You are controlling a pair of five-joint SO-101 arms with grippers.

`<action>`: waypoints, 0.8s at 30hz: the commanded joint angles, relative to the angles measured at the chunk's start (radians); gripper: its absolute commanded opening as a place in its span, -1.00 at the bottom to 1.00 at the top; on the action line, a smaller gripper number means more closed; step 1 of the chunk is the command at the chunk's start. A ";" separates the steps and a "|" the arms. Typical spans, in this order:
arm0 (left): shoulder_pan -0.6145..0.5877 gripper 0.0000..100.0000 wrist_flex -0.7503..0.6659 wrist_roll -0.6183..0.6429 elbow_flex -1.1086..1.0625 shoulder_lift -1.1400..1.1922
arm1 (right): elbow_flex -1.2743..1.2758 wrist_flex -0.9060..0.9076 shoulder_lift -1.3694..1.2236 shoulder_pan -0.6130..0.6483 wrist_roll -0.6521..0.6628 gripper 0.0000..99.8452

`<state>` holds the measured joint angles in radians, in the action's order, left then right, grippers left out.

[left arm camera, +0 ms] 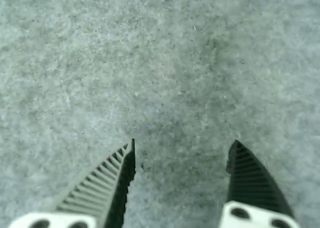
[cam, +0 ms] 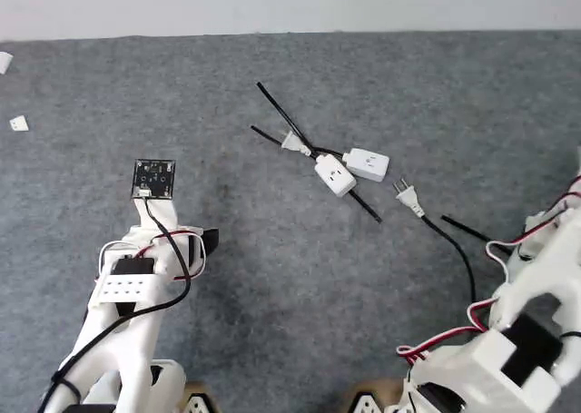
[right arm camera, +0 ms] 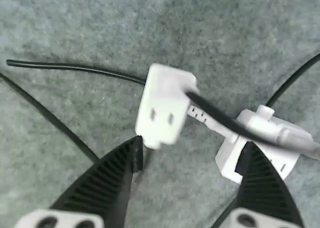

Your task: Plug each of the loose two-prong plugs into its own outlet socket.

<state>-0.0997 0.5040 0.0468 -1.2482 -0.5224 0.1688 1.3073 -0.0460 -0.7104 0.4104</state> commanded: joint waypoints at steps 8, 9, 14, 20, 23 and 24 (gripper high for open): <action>0.029 -0.44 0.060 -0.141 0.013 -0.034 | -0.107 0.286 0.007 0.097 -0.278 -0.98; 0.034 -0.45 0.060 -0.143 0.013 -0.031 | -0.071 0.282 0.007 0.131 -0.301 -0.98; 0.029 -0.73 0.035 -0.133 0.038 -0.029 | 0.150 0.107 0.008 0.334 -0.443 -0.98; 0.028 -0.89 -0.106 -0.133 0.025 -0.029 | 0.325 -0.125 0.001 0.458 -0.483 -0.98; 0.028 -0.89 -0.141 -0.133 0.035 -0.029 | 0.391 -0.217 0.001 0.476 -0.460 -0.98; 0.028 -0.89 -0.141 -0.133 0.051 -0.028 | 0.402 -0.225 0.005 0.479 -0.451 -0.98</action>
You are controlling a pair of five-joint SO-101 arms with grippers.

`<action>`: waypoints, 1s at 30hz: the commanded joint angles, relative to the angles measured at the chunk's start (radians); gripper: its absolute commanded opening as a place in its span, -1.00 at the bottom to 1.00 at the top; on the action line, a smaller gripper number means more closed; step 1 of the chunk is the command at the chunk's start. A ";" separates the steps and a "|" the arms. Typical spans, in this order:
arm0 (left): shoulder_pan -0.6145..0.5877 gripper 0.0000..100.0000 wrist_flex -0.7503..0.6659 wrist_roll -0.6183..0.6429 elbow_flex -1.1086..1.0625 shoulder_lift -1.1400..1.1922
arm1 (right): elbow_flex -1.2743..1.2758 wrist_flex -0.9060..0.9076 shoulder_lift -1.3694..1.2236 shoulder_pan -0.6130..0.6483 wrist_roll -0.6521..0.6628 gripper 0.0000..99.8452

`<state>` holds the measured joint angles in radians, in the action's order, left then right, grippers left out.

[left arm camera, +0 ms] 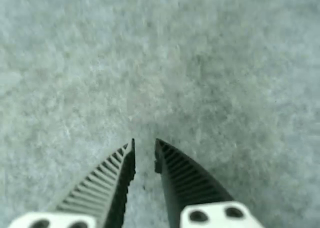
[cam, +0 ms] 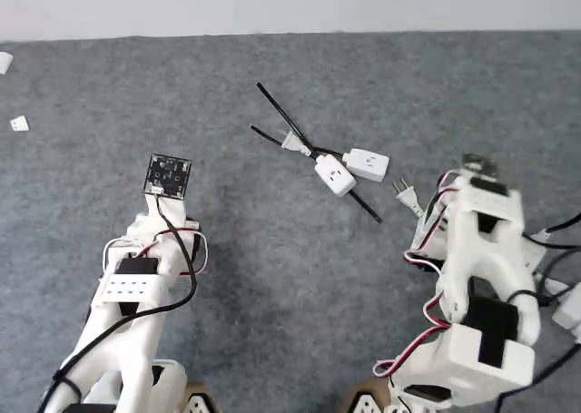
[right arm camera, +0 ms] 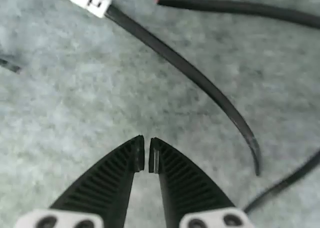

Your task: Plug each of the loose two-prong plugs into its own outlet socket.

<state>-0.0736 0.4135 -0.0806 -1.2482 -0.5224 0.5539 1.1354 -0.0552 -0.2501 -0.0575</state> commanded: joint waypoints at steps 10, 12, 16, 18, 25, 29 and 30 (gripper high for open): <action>0.012 -0.89 -0.044 -0.005 0.369 0.328 | 0.014 -0.084 0.012 0.027 0.028 -0.98; 0.032 -0.89 -0.044 -0.006 0.437 0.414 | 0.014 -0.084 0.012 0.041 0.026 -0.98; 0.068 -0.89 -0.044 -0.021 0.490 0.463 | 0.014 -0.097 0.010 0.041 0.026 -0.98; 0.097 -0.88 -0.046 -0.094 0.495 0.462 | 0.014 -0.099 0.010 0.041 0.026 -0.98; 0.256 -0.76 -0.044 -0.164 0.417 0.371 | 0.008 -0.153 0.015 0.044 0.029 -0.98; 0.331 -0.75 -0.044 -0.163 0.407 0.313 | 0.008 -0.174 0.015 0.082 0.029 -0.98; 0.351 -0.74 -0.048 -0.163 0.410 0.302 | 0.008 -0.174 0.015 0.082 0.029 -0.98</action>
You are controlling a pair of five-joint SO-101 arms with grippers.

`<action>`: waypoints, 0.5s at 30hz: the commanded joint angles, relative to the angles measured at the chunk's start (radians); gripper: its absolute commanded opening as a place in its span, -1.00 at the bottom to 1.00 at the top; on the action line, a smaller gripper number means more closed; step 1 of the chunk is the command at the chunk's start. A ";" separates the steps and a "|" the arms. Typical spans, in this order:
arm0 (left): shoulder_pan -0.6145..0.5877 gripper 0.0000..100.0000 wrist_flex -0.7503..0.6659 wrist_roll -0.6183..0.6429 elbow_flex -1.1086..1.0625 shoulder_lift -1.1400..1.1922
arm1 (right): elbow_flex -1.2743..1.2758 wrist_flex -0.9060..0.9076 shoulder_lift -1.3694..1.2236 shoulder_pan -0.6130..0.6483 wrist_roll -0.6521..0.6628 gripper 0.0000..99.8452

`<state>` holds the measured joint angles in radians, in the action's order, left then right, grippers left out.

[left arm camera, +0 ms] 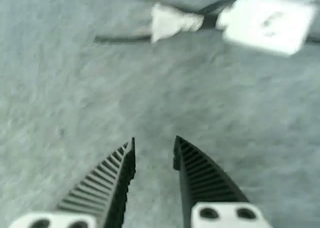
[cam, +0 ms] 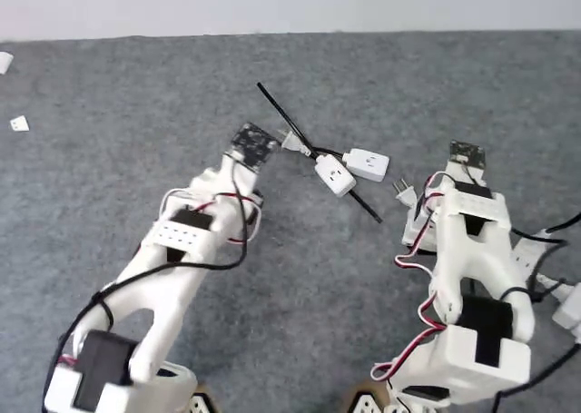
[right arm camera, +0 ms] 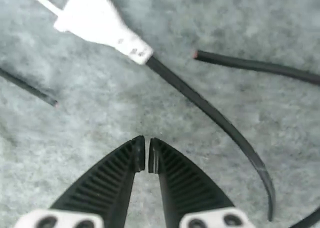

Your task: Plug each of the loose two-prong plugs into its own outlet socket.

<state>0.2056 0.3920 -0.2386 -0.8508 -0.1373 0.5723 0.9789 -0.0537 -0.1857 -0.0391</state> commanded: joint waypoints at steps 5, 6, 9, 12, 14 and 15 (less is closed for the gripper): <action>0.180 -0.64 -0.025 0.018 0.102 -0.048 | -0.011 -0.018 0.013 0.001 0.011 -0.98; 0.199 -0.63 -0.023 0.041 0.133 -0.025 | -0.011 -0.018 0.013 -0.001 0.011 -0.98; 0.250 -0.62 -0.023 0.091 0.242 0.075 | -0.011 -0.018 0.013 -0.007 0.011 -0.98; 0.269 -0.62 -0.023 0.158 0.383 0.210 | -0.011 -0.018 0.013 -0.021 0.009 -0.98; 0.269 -0.62 -0.023 0.219 0.487 0.310 | -0.011 -0.018 0.013 -0.021 0.009 -0.98; 0.269 -0.62 -0.023 0.250 0.536 0.359 | -0.011 -0.018 0.013 -0.021 0.009 -0.98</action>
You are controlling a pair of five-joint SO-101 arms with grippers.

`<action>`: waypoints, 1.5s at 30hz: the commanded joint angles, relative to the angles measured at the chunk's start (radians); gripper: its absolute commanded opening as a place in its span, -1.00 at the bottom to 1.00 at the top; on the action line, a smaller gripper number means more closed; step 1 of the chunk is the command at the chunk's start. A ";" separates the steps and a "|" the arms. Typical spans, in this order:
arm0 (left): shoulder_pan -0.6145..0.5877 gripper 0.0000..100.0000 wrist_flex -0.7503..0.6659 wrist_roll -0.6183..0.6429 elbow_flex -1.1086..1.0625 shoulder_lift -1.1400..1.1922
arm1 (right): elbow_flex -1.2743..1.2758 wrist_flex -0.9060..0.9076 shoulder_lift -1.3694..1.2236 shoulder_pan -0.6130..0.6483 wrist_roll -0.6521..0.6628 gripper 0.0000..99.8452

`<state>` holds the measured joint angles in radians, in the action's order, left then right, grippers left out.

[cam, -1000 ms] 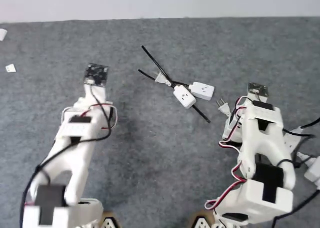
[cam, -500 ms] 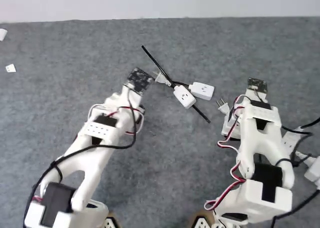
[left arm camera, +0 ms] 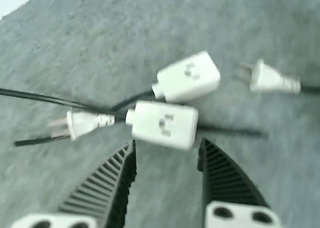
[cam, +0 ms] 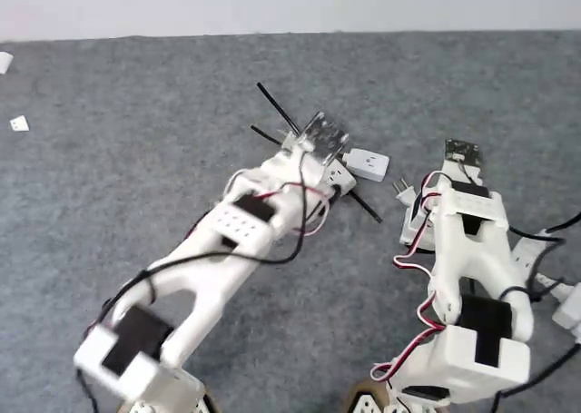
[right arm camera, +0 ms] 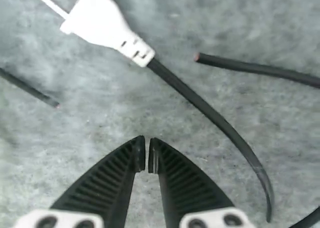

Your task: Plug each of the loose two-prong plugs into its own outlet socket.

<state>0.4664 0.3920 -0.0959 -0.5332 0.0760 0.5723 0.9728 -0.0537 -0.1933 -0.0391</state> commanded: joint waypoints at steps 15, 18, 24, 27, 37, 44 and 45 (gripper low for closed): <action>-0.068 -0.62 0.307 0.652 0.696 0.516 | -0.011 -0.012 0.013 -0.010 0.032 -0.98; -0.064 -0.62 0.362 0.703 0.742 0.540 | -0.011 -0.012 0.013 -0.008 0.041 -0.98; -0.021 -0.62 0.416 0.704 0.771 0.562 | -0.011 -0.012 0.013 -0.007 0.044 -0.98; 0.006 -0.62 0.434 0.704 0.771 0.562 | -0.011 -0.010 0.013 -0.007 0.046 -0.98; -0.005 -0.62 0.506 0.709 0.769 0.563 | -0.011 0.002 0.013 -0.005 0.069 -0.98; -0.002 -0.62 0.512 0.744 0.766 0.568 | -0.011 0.002 0.013 -0.005 0.074 -0.98; 0.009 -0.62 0.516 0.744 0.766 0.575 | -0.011 0.002 0.013 -0.005 0.074 -0.98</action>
<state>0.4557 0.9030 0.6375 0.1910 0.6483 0.5723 0.9728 -0.0537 -0.1918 0.0238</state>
